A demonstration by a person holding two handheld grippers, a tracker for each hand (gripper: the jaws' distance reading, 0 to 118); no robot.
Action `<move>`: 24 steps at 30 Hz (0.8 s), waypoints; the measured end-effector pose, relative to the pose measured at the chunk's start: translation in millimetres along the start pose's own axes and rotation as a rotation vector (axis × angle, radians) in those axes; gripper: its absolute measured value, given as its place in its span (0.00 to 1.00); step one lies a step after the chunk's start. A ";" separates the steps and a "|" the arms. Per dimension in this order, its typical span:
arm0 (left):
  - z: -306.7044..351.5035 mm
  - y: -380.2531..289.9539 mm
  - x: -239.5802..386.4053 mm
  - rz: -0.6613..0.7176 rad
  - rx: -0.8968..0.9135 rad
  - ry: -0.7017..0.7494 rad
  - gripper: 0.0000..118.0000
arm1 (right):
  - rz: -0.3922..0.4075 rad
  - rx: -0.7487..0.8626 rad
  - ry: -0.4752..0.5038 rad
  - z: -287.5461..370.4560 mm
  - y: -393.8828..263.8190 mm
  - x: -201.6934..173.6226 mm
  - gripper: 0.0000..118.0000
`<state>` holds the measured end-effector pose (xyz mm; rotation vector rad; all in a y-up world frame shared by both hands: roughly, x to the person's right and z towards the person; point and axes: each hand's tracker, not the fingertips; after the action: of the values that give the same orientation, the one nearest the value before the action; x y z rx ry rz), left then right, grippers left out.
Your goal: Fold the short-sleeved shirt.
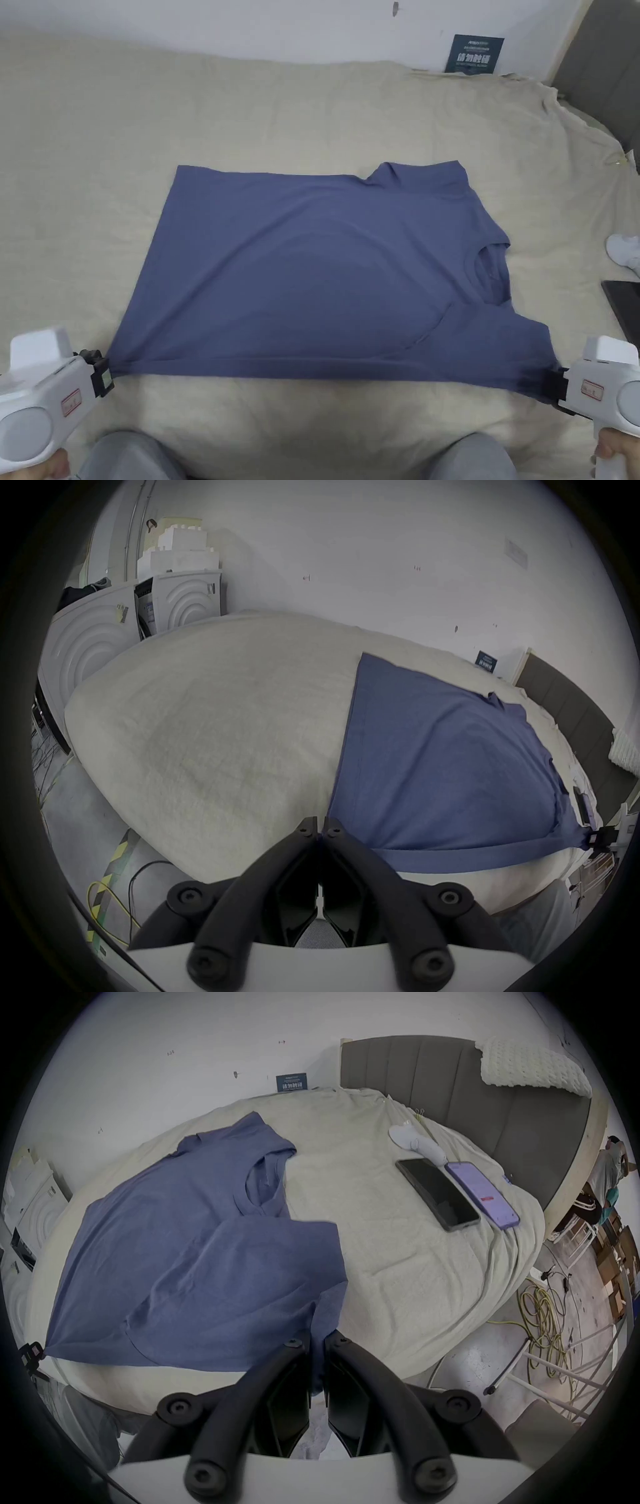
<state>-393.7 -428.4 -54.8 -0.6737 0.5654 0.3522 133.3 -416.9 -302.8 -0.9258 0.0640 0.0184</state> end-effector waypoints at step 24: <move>-85.6 143.0 46.1 -0.040 0.032 -0.011 0.00 | 0.081 0.073 -0.009 -56.6 163.1 -61.8 0.04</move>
<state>-457.5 -375.2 -206.5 -0.6506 0.5449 0.3085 61.8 -363.3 -462.9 -0.8501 0.0935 0.0943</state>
